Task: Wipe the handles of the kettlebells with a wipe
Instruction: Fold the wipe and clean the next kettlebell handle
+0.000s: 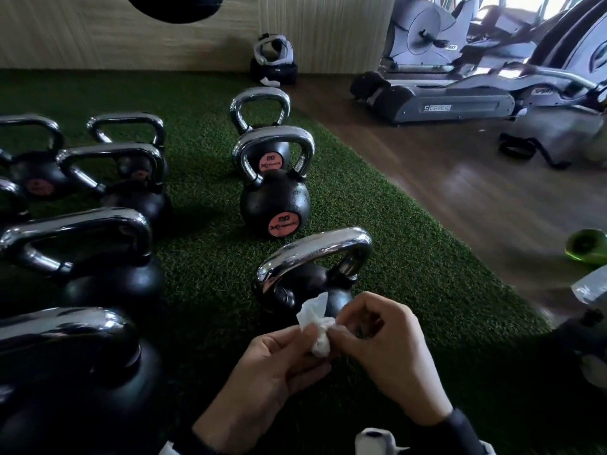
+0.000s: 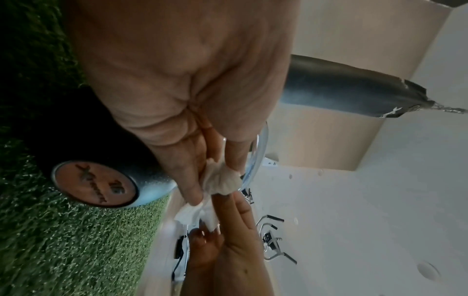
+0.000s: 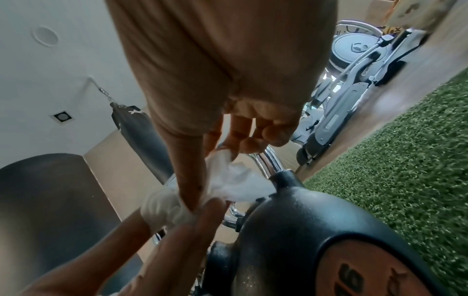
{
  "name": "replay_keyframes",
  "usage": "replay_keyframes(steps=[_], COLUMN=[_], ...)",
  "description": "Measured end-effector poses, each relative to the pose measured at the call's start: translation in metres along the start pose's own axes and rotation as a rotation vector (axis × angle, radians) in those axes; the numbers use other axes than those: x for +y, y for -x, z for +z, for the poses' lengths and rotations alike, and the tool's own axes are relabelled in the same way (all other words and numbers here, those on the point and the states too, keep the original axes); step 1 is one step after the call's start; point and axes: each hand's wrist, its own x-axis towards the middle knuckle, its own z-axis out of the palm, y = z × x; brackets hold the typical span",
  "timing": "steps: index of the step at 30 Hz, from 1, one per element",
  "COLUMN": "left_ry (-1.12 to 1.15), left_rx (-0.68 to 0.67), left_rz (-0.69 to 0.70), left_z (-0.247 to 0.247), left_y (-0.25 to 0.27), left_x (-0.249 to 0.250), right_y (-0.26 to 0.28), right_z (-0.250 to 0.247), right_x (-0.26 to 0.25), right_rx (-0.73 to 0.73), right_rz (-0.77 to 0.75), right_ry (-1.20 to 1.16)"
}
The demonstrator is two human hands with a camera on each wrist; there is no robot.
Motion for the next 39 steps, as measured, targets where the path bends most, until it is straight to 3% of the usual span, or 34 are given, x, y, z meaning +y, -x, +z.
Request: replay_keyframes(steps=[4,6,8,9,12,14,19,23,27,31,33,36,39], left_ry=[-0.051,-0.27,-0.539,-0.641,-0.974,-1.142,-1.384,-1.41,-1.289,-1.368,-1.282,-1.037,-0.937], left_rx=[0.054,0.131,0.229,0.297,0.427,0.428,0.295,0.18,0.282,0.222,0.247,0.39,0.416], left_rz=[0.219,0.441,0.665,0.782,1.163,1.275,1.19,1.18,1.149,1.219,1.203,1.118,1.155], left_z=[0.002,0.001,0.003,0.005,0.015,0.021,0.037,0.041,0.012,0.014,0.004,-0.023,-0.029], left_y=[0.002,0.009,0.017,0.019,0.013,-0.002,-0.033,-0.028,-0.021,-0.018,-0.019,-0.017,-0.011], left_x=[0.004,0.013,0.023,0.029,0.054,0.072,0.091,0.094,0.106,0.091,0.091,0.081,0.056], right_y=[-0.011,-0.023,-0.04,-0.049,-0.073,-0.081,-0.081,-0.081,-0.081,-0.08,-0.081,-0.08,-0.077], right_z=[-0.023,-0.036,-0.037,-0.032,-0.001,0.016,0.029,0.031,0.03,0.031,0.031,0.031,0.029], right_x=[0.002,0.018,0.039,0.048,0.062,0.066,0.075,0.079,0.08,0.081,0.083,0.083,0.081], right_rx=[-0.247,-0.111,0.098,0.125,0.027,0.013,0.088,0.089,0.072,0.079,0.08,0.081,0.087], right_rz=[-0.047,-0.02,0.104,0.155,0.187,0.173,0.185,0.177,0.153,0.142,0.14,0.148,0.135], right_ry=[-0.103,-0.199,-0.27,-0.293,-0.385,-0.378,-0.41,-0.427,-0.405,-0.396,-0.378,-0.41,-0.437])
